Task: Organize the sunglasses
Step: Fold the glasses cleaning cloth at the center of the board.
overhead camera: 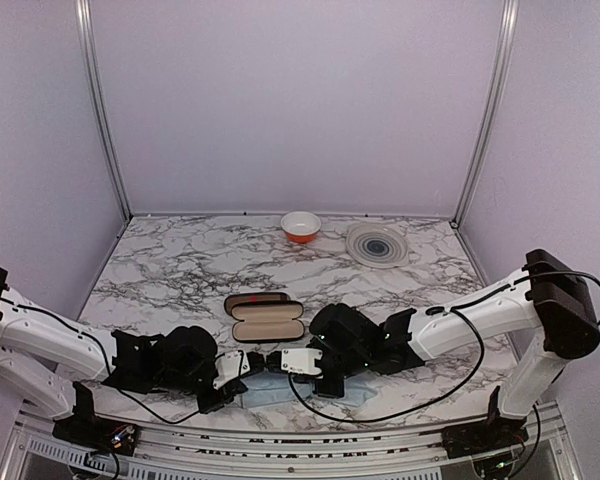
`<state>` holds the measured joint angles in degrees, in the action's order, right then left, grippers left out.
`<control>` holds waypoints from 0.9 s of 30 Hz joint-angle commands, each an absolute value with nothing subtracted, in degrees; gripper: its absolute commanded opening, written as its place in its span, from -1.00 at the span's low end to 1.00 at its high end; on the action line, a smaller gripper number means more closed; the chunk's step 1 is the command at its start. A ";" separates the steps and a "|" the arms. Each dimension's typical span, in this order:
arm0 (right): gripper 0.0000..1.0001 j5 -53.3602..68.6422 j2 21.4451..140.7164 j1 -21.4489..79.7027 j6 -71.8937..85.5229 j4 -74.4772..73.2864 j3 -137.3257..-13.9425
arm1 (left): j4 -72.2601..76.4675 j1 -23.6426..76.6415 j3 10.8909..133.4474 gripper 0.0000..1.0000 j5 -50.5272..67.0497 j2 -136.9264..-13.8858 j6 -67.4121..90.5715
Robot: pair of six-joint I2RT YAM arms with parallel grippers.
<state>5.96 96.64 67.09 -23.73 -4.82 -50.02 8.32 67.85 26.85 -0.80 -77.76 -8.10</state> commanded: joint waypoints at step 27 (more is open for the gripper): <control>-1.00 4.43 100.08 66.79 -24.12 -2.97 -54.92 | -0.57 67.25 32.25 -1.00 -0.15 -78.37 1.97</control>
<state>3.53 98.87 66.13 -23.35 -4.60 -51.37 0.21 67.33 31.18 -0.49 -79.02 0.25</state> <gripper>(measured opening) 0.006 0.006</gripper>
